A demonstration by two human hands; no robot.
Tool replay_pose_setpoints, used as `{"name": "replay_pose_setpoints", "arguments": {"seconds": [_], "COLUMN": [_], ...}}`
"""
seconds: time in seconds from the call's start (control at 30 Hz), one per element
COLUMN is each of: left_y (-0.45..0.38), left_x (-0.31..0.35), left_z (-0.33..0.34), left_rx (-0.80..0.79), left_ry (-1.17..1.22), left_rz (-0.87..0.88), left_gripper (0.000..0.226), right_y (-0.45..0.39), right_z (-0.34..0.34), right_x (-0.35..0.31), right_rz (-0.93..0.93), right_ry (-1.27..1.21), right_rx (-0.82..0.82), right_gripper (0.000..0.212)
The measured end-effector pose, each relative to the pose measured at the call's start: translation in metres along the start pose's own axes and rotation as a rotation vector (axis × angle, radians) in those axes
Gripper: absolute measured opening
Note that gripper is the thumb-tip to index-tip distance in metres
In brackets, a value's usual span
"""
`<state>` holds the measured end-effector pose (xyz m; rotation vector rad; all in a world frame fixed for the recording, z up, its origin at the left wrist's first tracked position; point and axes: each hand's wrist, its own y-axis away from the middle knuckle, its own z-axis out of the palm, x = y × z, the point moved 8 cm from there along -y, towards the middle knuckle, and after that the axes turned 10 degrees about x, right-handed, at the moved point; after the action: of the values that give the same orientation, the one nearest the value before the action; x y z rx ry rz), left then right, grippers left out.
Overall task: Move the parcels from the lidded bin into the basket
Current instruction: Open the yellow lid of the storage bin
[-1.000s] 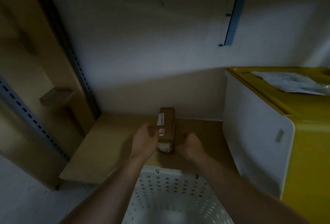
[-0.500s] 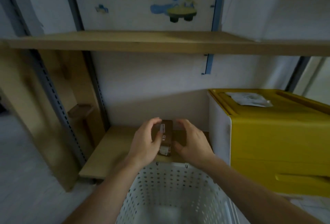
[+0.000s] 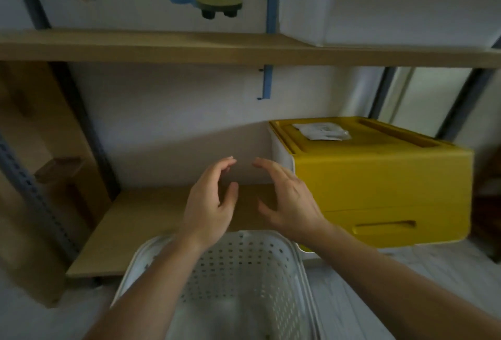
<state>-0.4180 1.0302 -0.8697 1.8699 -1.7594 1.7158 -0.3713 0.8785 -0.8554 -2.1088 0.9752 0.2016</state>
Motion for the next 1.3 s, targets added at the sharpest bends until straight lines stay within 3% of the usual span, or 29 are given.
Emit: {"name": "replay_pose_setpoints", "arguments": {"seconds": [0.33, 0.57, 0.83, 1.13, 1.3], "left_y": [-0.008, -0.007, -0.015, -0.015, -0.011], "left_x": [0.050, 0.060, 0.063, 0.064, 0.063], "left_z": [0.090, 0.114, 0.123, 0.129, 0.130], "left_rx": [-0.206, -0.258, -0.242, -0.244, -0.299], "left_ry": [0.197, 0.123, 0.042, 0.022, -0.004], "left_rz": [0.068, 0.093, 0.088, 0.104, 0.137], "left_gripper": [0.044, 0.051, 0.050, 0.044, 0.050], "right_y": [0.027, 0.039, 0.047, 0.047, 0.054], "right_z": [-0.076, -0.096, -0.079, -0.080, -0.078], "right_x": [0.076, 0.107, 0.130, 0.152, 0.152], "right_rz": [0.168, 0.233, 0.077, -0.156, -0.176], "right_ry": [0.199, 0.294, 0.530, 0.712, 0.690], "right_rx": [0.137, 0.056, -0.246, -0.266, -0.213], "right_gripper": [0.077, 0.087, 0.114, 0.133, 0.126]}}
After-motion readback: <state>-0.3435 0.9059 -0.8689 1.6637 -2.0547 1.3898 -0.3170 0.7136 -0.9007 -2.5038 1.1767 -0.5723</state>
